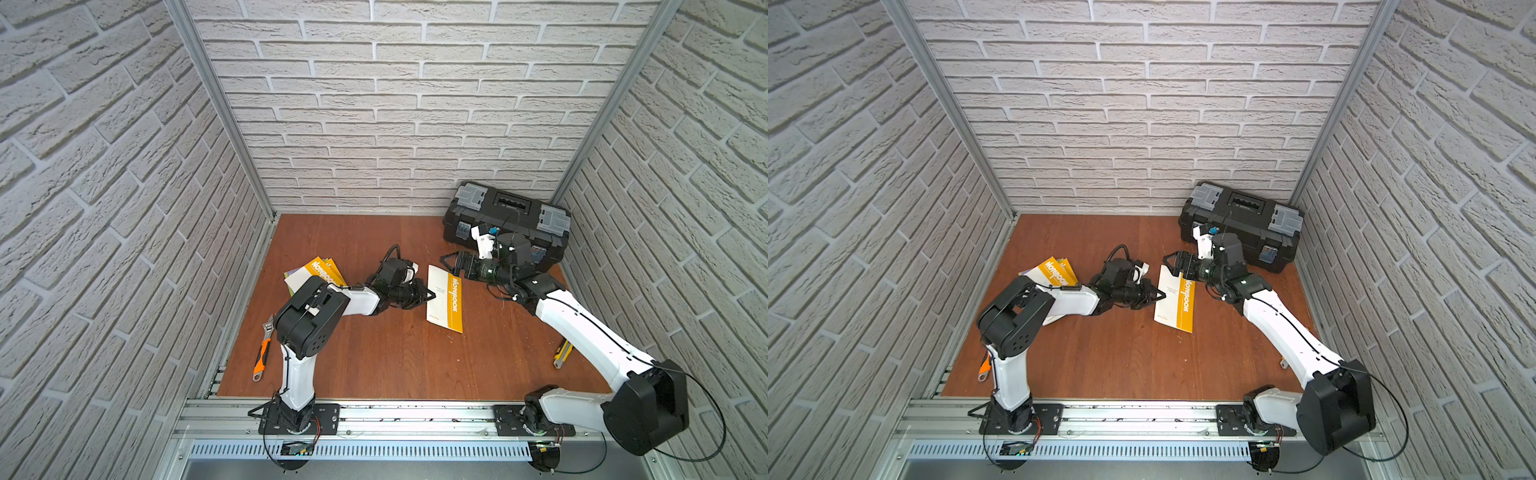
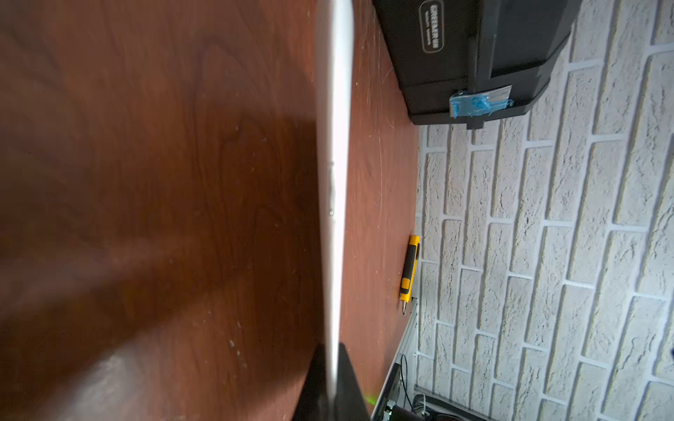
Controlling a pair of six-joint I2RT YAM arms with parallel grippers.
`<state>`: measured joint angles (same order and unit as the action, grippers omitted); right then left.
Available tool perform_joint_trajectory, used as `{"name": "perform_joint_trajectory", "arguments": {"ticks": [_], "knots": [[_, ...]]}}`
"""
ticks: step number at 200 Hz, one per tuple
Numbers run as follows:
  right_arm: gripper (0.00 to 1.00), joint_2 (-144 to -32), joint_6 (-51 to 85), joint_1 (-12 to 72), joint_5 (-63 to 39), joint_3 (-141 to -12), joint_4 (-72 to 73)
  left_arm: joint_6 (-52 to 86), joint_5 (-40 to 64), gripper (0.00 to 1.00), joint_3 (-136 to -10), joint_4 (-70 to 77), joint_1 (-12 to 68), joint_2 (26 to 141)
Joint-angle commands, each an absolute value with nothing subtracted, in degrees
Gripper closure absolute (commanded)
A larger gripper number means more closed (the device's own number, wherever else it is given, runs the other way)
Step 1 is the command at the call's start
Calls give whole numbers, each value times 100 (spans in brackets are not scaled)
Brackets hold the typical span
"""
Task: Close the notebook
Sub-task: Pick up the notebook from the center of the board, then place the notebook at the notebook.
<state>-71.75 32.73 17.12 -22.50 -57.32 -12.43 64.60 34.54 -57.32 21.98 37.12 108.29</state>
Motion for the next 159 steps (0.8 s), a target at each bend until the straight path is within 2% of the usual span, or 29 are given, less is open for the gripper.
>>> {"name": "perform_joint_trajectory", "arguments": {"ticks": [1,60,108,159], "knots": [[8,-7086,3163,1740,-2194,-5556,-1526,5825,3471,93,-5959,1630,3341,10096],[8,-7076,3453,1740,-2470,-4889,-965,5265,3496,91,-5622,389,2128,8531],[8,-7154,3445,1748,-2609,-4769,-920,5308,3975,91,-4865,151,613,7424],[8,-7169,3537,1758,-2747,-4501,-683,5290,3899,91,-4251,33,-618,6588]]}}
